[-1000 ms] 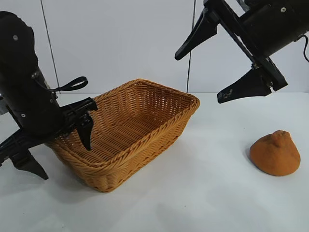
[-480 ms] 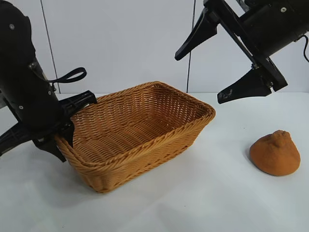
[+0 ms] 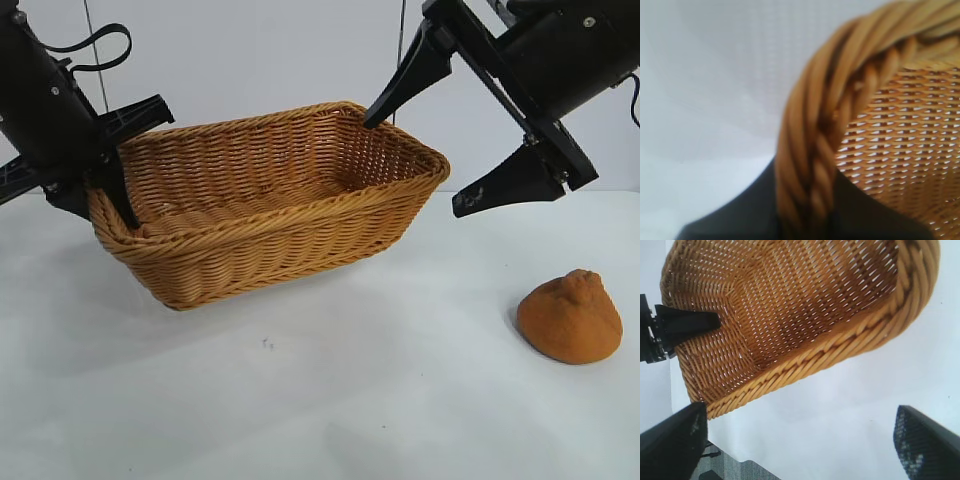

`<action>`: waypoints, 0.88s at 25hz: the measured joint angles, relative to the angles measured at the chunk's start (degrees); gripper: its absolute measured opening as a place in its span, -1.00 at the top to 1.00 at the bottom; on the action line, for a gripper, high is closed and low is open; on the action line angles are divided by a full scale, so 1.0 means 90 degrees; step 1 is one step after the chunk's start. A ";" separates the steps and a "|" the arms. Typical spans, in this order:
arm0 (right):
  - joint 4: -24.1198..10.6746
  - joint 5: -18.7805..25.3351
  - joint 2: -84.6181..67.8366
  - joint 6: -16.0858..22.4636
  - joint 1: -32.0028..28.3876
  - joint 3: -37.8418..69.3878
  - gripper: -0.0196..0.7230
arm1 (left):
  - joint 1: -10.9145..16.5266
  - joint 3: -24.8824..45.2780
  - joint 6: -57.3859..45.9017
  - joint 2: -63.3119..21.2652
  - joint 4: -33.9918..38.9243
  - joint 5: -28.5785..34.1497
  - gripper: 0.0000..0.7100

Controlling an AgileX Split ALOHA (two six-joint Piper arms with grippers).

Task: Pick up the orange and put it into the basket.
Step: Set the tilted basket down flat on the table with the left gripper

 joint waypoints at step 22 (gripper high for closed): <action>-0.0068 0.0071 0.0000 0.0045 0.0000 0.0000 -0.92 | 0.0000 -0.1664 0.2184 0.1432 -0.0196 0.1564 0.76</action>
